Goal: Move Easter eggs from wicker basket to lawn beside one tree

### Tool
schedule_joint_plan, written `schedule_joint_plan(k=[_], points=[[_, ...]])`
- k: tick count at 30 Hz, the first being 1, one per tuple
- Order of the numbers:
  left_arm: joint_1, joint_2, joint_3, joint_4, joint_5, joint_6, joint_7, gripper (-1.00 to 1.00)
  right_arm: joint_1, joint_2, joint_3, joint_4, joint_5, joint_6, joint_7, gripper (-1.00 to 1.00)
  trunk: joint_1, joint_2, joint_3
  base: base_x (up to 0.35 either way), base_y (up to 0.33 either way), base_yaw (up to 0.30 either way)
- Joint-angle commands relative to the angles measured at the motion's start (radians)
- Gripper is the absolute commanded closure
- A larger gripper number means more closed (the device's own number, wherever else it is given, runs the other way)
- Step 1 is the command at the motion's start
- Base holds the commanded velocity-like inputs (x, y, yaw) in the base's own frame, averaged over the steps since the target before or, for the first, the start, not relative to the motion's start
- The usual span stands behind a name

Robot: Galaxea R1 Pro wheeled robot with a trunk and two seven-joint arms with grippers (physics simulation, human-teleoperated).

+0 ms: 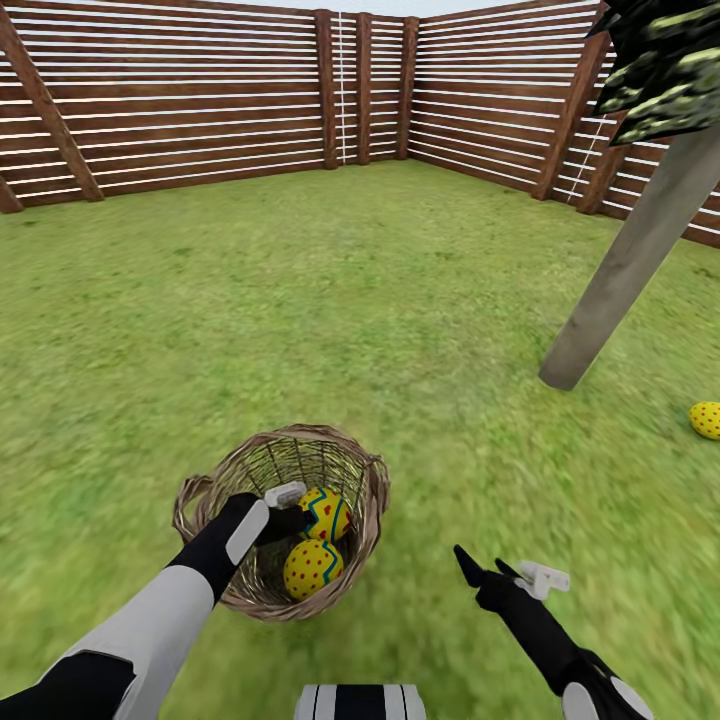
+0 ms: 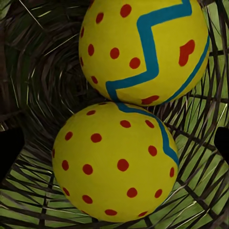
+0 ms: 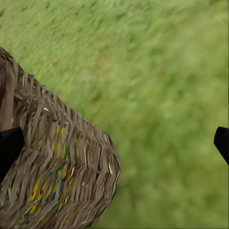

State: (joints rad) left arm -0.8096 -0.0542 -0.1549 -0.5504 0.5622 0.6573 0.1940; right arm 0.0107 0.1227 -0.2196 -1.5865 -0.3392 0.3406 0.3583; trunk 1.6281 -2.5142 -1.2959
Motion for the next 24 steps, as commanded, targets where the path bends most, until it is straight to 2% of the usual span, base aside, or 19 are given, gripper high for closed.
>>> schedule_joint_plan(k=[1,5,10,17,19,22,24], points=[[0.000,0.001,-0.004,-0.001,0.011,0.002,0.009,-1.00,0.000,0.001,-0.008,-0.002,-0.012,0.009,0.011,-1.00,0.000,0.000,-0.001,0.000,0.000,0.000],[-0.001,0.001,0.001,0.002,0.015,0.003,0.009,-1.00,0.000,0.001,-0.020,-0.001,-0.019,0.017,0.032,-1.00,0.002,-0.001,-0.016,0.000,0.000,0.000],[0.000,0.001,0.038,0.005,0.050,0.006,0.010,-1.00,0.000,0.002,-0.024,-0.001,-0.021,0.030,0.040,-1.00,0.002,-0.001,-0.016,0.000,0.000,0.000],[0.000,0.001,0.051,0.004,0.062,0.009,0.004,-1.00,0.000,0.001,-0.023,-0.001,-0.021,0.033,0.041,-1.00,0.002,-0.001,-0.016,0.000,0.000,0.000],[0.000,0.002,0.052,0.004,0.074,0.010,0.003,-1.00,0.000,0.001,-0.023,-0.001,-0.021,0.033,0.041,-1.00,0.003,-0.002,-0.024,0.000,0.000,0.000],[-0.001,0.004,0.052,0.004,0.130,0.011,0.006,-1.00,0.000,0.000,-0.022,-0.001,-0.021,0.034,0.041,-1.00,0.003,-0.002,-0.032,0.000,0.000,0.000],[0.000,0.006,0.051,0.005,0.151,0.011,0.009,-1.00,0.000,0.000,-0.022,-0.001,-0.021,0.034,0.041,-1.00,0.003,-0.002,-0.032,0.000,0.000,0.000]])
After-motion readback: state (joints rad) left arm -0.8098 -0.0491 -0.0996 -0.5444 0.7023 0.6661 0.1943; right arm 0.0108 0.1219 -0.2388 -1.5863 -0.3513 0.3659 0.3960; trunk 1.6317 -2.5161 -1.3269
